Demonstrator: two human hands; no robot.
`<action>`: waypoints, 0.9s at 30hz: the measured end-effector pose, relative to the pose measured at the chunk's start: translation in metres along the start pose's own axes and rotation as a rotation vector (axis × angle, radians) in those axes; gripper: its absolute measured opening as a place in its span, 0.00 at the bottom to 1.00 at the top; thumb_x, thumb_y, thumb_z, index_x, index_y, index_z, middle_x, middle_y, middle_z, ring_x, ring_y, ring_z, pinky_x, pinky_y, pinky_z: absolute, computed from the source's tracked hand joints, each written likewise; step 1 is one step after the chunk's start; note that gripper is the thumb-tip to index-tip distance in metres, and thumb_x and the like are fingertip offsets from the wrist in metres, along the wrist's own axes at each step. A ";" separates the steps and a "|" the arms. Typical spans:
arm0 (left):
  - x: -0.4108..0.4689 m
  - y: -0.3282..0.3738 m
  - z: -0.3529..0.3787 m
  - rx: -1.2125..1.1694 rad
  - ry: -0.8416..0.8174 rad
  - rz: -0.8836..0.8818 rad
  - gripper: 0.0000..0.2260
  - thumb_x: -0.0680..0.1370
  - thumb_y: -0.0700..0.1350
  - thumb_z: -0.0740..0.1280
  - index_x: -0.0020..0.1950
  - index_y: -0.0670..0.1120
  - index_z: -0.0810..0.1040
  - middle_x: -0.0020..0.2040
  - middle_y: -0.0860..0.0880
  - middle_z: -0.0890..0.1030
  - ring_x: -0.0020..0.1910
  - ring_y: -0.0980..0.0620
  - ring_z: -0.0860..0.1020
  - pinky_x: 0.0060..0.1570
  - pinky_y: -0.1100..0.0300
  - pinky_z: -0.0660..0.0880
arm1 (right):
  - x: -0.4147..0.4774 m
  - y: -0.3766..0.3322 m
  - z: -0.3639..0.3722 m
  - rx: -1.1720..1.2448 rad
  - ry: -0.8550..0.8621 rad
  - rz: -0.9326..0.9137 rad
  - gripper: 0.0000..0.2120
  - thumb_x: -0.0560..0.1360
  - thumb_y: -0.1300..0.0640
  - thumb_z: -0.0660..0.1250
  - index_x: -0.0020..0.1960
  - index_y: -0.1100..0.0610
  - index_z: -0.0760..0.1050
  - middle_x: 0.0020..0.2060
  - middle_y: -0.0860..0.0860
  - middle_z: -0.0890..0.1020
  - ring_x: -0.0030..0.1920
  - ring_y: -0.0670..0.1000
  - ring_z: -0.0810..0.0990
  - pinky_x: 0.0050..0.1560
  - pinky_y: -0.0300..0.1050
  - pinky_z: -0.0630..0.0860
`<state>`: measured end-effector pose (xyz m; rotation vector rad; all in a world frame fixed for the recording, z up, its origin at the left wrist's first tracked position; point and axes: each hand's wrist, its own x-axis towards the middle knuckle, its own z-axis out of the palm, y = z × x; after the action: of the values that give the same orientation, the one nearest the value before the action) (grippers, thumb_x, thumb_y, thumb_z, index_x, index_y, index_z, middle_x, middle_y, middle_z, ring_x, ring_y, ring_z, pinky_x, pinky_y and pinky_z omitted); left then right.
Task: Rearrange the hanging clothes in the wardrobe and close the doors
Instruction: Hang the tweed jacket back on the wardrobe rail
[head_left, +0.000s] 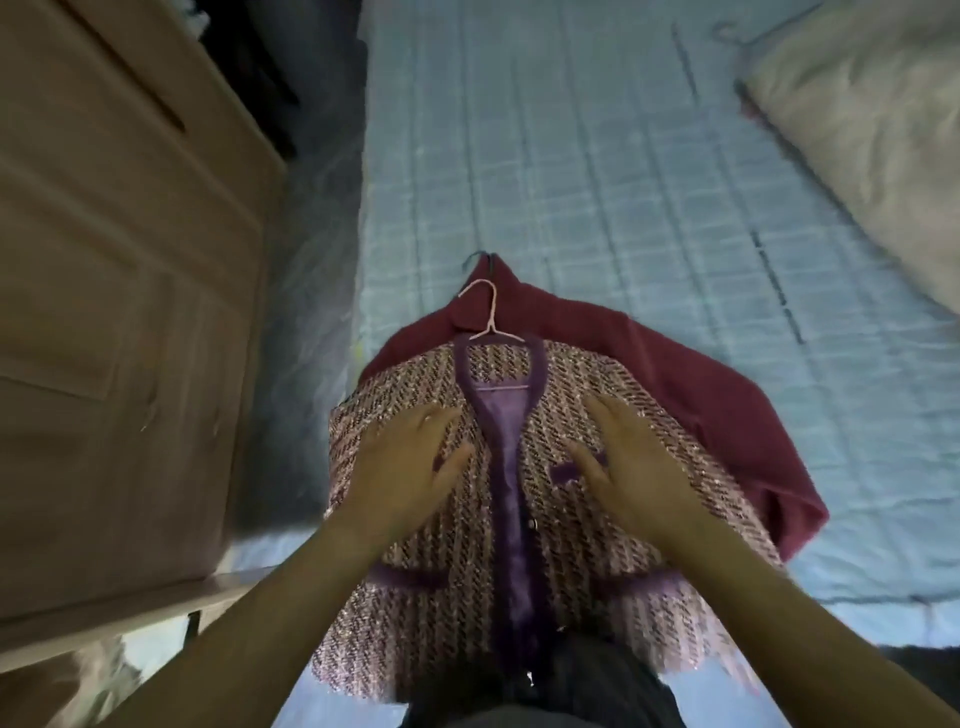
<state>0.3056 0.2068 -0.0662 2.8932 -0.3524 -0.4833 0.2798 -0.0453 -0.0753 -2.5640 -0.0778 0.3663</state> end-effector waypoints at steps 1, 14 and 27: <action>0.010 0.000 0.002 -0.012 -0.003 -0.029 0.29 0.76 0.65 0.45 0.71 0.52 0.66 0.68 0.49 0.72 0.67 0.48 0.70 0.64 0.42 0.68 | 0.019 0.007 -0.002 -0.014 -0.030 -0.026 0.30 0.79 0.41 0.52 0.74 0.59 0.60 0.71 0.57 0.65 0.71 0.57 0.63 0.70 0.49 0.59; 0.197 -0.045 0.057 -0.041 -0.056 -0.222 0.28 0.75 0.60 0.47 0.62 0.48 0.76 0.55 0.45 0.80 0.53 0.42 0.79 0.51 0.49 0.76 | 0.224 0.106 0.049 -0.113 -0.279 -0.109 0.23 0.79 0.51 0.57 0.72 0.57 0.63 0.71 0.57 0.65 0.69 0.57 0.63 0.67 0.47 0.61; 0.249 -0.106 0.123 -0.115 -0.245 -0.333 0.24 0.79 0.56 0.51 0.69 0.45 0.70 0.59 0.37 0.76 0.56 0.36 0.75 0.57 0.45 0.72 | 0.258 0.121 0.111 -0.012 -0.328 0.059 0.23 0.79 0.49 0.57 0.73 0.54 0.62 0.62 0.58 0.72 0.57 0.60 0.73 0.56 0.53 0.72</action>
<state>0.5136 0.2246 -0.2775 2.7905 0.1268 -0.8833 0.4952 -0.0583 -0.2917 -2.4984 -0.1248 0.8084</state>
